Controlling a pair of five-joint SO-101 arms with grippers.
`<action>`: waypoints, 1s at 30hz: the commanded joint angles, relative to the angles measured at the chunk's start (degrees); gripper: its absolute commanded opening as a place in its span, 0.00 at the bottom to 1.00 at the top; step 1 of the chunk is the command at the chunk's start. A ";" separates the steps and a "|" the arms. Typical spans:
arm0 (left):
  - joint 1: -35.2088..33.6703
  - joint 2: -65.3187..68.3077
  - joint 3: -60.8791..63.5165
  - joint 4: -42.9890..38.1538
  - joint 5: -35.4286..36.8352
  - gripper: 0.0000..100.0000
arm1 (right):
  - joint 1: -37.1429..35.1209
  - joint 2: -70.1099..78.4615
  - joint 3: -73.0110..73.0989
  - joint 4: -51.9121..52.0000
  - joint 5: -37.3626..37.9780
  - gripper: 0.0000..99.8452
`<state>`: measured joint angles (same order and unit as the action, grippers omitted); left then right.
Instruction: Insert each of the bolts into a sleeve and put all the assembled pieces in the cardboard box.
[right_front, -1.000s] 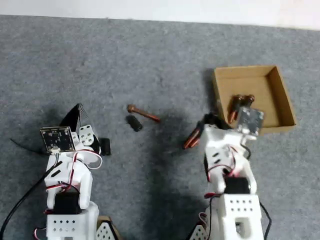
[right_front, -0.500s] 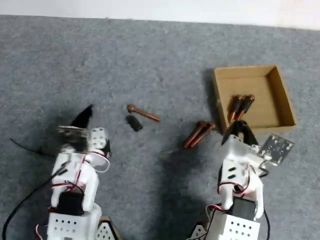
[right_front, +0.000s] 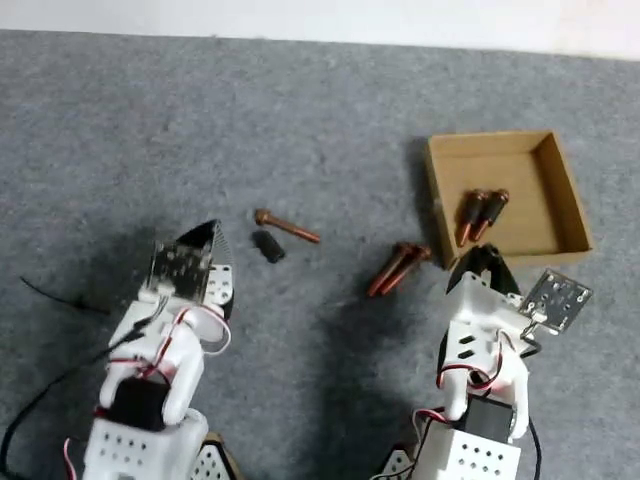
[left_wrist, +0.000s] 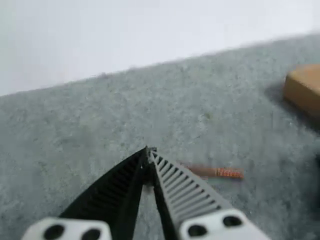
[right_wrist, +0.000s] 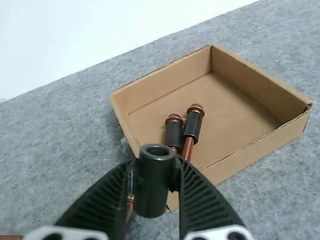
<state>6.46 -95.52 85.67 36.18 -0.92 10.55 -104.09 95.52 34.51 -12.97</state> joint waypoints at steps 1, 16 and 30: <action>0.66 19.12 -9.19 -6.77 -0.26 0.01 | 0.48 -1.27 1.71 0.13 0.44 0.00; 13.85 76.97 -42.15 -16.09 12.13 0.01 | -1.80 -1.27 1.80 0.13 0.88 0.00; 12.97 85.14 -46.20 -15.47 20.40 0.01 | -1.80 -1.27 1.80 0.13 0.88 0.00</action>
<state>19.82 -10.24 42.42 21.05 18.86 9.05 -104.09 95.52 34.51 -12.44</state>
